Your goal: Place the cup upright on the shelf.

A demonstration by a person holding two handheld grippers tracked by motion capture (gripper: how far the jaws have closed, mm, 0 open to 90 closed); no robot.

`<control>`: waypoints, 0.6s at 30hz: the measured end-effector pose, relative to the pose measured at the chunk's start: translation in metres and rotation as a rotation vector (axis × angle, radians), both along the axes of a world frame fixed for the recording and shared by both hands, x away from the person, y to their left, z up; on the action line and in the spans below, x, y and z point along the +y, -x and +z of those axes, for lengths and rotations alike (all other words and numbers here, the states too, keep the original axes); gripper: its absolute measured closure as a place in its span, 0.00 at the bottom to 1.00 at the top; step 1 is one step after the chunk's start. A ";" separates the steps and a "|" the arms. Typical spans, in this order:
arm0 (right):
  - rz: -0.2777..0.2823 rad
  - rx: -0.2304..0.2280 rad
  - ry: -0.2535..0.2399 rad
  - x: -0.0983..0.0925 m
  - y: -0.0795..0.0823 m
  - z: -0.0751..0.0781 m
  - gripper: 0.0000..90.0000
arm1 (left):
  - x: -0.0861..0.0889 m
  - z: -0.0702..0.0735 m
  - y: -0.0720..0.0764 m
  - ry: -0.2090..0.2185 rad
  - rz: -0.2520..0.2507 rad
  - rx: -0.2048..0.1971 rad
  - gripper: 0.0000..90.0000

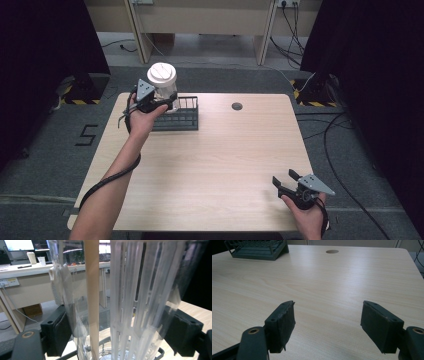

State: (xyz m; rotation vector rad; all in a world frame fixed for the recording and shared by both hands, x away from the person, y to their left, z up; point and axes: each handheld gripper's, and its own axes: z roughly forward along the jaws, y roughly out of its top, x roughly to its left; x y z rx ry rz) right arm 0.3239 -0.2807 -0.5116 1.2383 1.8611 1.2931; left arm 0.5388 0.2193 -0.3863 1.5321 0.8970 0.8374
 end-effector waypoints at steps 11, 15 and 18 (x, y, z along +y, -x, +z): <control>0.004 -0.004 0.011 0.001 0.000 0.000 0.31 | 0.000 -0.009 -0.015 0.006 0.034 0.022 0.19; 0.007 -0.004 0.011 0.002 0.001 0.000 0.31 | 0.001 -0.011 -0.019 0.008 0.052 0.029 0.19; 0.009 -0.005 0.009 0.002 0.001 0.000 0.31 | 0.000 -0.011 -0.021 0.004 0.054 0.031 0.19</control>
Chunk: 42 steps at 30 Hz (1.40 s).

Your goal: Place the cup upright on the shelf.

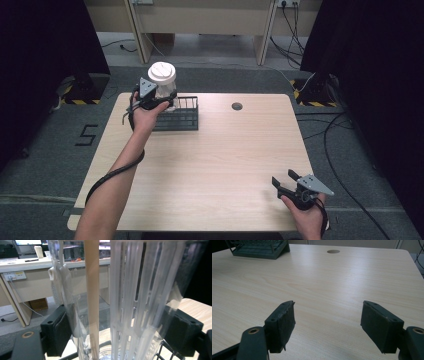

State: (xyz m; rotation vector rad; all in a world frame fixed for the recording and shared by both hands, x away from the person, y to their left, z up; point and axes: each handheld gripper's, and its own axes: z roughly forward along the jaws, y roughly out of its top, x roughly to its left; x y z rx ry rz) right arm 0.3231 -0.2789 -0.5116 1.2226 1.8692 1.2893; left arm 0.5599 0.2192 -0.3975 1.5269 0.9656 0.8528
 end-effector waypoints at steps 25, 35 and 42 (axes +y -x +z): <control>0.000 -0.001 -0.009 -0.001 0.000 0.000 0.31 | -0.003 -0.015 -0.017 0.002 0.051 0.040 0.19; 0.004 0.001 -0.006 -0.001 0.000 0.000 0.31 | -0.004 -0.028 -0.017 -0.008 0.069 0.074 0.19; 0.003 0.001 -0.002 0.000 0.000 0.000 0.31 | -0.004 -0.036 -0.016 -0.019 0.084 0.093 0.19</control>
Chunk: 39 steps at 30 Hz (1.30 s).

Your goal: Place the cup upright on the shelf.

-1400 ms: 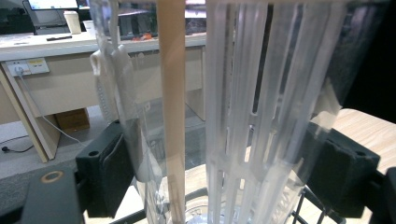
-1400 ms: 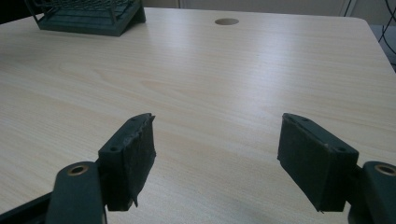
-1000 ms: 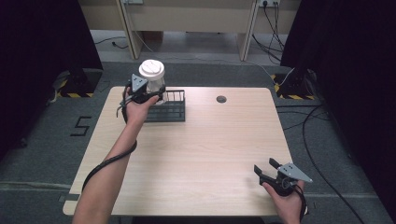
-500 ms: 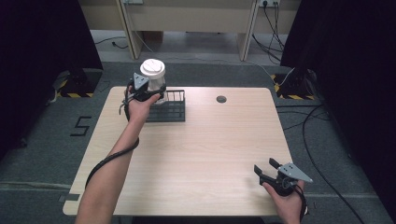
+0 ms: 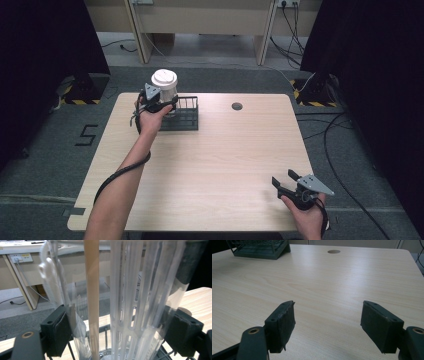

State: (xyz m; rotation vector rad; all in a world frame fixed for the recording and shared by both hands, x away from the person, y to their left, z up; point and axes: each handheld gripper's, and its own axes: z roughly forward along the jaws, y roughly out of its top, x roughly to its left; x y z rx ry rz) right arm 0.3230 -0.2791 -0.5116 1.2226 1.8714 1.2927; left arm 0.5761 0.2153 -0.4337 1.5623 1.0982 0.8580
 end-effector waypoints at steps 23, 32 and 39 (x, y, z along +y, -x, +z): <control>0.001 0.002 -0.001 0.000 0.000 0.000 0.31 | 0.002 -0.017 0.000 0.015 0.015 0.029 0.19; 0.001 0.003 0.001 0.000 0.000 0.000 0.31 | 0.005 -0.015 0.007 0.011 0.003 0.017 0.16; 0.000 0.002 0.000 0.000 0.000 0.000 0.31 | 0.008 -0.015 0.018 0.007 -0.006 0.003 0.16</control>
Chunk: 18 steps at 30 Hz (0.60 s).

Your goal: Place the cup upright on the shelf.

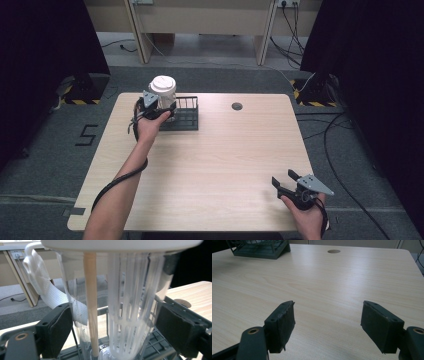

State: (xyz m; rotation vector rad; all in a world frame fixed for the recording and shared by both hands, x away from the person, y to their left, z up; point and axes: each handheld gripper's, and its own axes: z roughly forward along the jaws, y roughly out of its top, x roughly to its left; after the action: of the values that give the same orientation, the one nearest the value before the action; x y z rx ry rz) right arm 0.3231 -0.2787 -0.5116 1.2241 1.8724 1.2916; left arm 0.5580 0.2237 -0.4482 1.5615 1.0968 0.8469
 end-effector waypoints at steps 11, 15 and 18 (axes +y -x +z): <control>-0.003 0.001 -0.001 0.000 0.000 0.000 0.31 | 0.006 0.005 0.023 0.008 -0.015 -0.023 0.16; -0.004 0.003 0.000 0.000 0.000 0.000 0.31 | 0.009 0.007 0.034 -0.004 -0.034 -0.033 0.16; -0.004 0.003 0.001 0.000 0.000 0.000 0.31 | 0.010 0.007 0.041 -0.011 -0.043 -0.034 0.16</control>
State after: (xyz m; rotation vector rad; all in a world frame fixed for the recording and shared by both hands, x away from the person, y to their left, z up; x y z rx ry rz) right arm 0.3232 -0.2788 -0.5115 1.2293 1.8714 1.2868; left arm 0.5168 0.2340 -0.4412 1.5686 1.0321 0.8494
